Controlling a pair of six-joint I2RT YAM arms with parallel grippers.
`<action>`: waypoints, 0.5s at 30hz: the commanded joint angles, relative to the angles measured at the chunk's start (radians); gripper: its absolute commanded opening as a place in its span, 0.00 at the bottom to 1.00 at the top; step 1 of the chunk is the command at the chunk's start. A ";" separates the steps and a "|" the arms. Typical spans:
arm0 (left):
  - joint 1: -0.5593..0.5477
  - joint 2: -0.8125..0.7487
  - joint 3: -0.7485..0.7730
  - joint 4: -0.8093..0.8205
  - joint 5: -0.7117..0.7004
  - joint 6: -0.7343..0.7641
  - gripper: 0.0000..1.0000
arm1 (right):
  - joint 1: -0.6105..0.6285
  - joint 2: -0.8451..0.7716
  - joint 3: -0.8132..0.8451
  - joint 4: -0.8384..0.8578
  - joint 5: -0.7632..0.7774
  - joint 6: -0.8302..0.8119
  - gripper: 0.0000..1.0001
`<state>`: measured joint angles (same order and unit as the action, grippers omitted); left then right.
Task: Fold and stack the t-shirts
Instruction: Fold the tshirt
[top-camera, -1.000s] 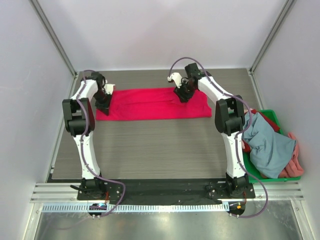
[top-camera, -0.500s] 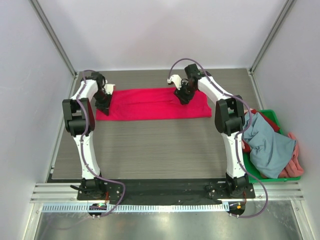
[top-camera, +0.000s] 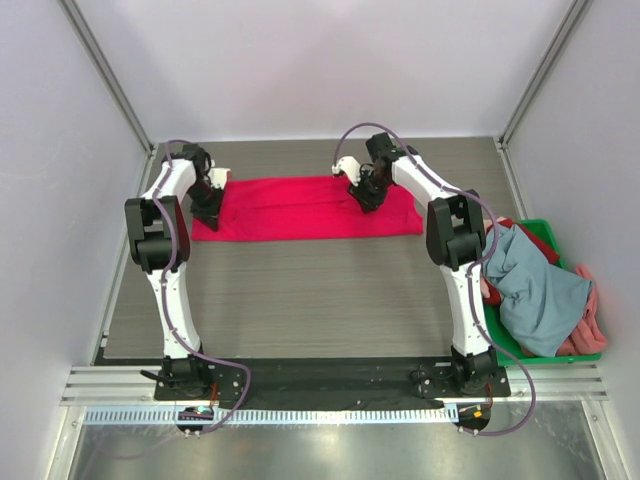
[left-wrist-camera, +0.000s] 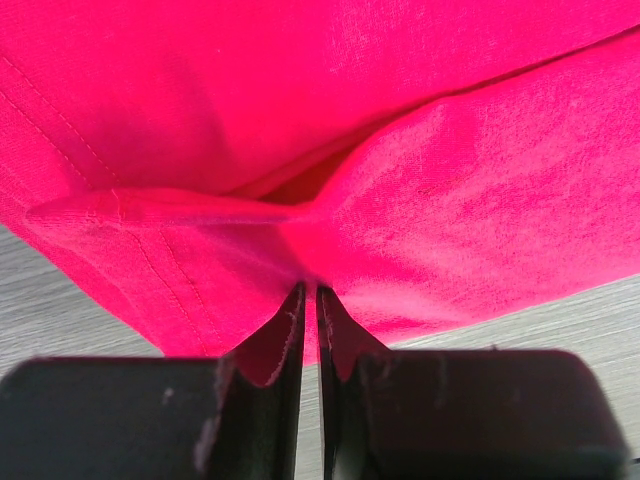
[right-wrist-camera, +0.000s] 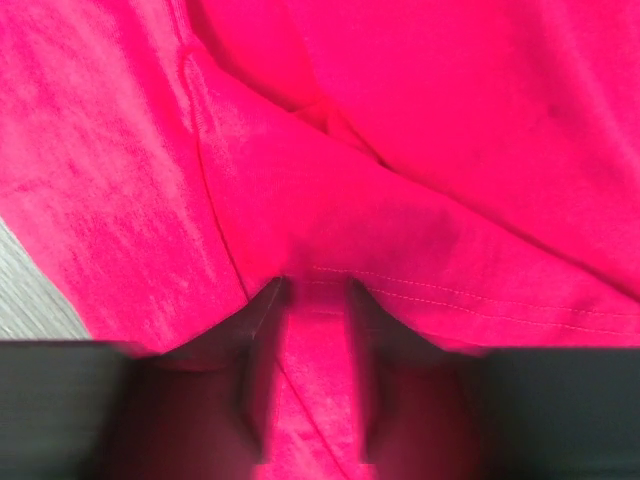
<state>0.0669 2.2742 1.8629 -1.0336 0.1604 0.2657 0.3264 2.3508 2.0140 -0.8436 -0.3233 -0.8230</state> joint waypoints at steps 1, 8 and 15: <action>0.008 0.057 -0.014 0.007 -0.033 0.003 0.10 | 0.010 0.002 0.040 -0.006 0.015 -0.025 0.32; 0.008 0.047 -0.030 0.014 -0.033 0.004 0.10 | 0.020 -0.036 0.061 0.032 0.055 -0.060 0.01; 0.007 0.025 -0.042 0.021 -0.016 -0.003 0.10 | 0.075 -0.018 0.124 0.162 0.131 -0.111 0.01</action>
<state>0.0669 2.2738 1.8610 -1.0321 0.1608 0.2642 0.3668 2.3554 2.0724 -0.7918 -0.2436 -0.8959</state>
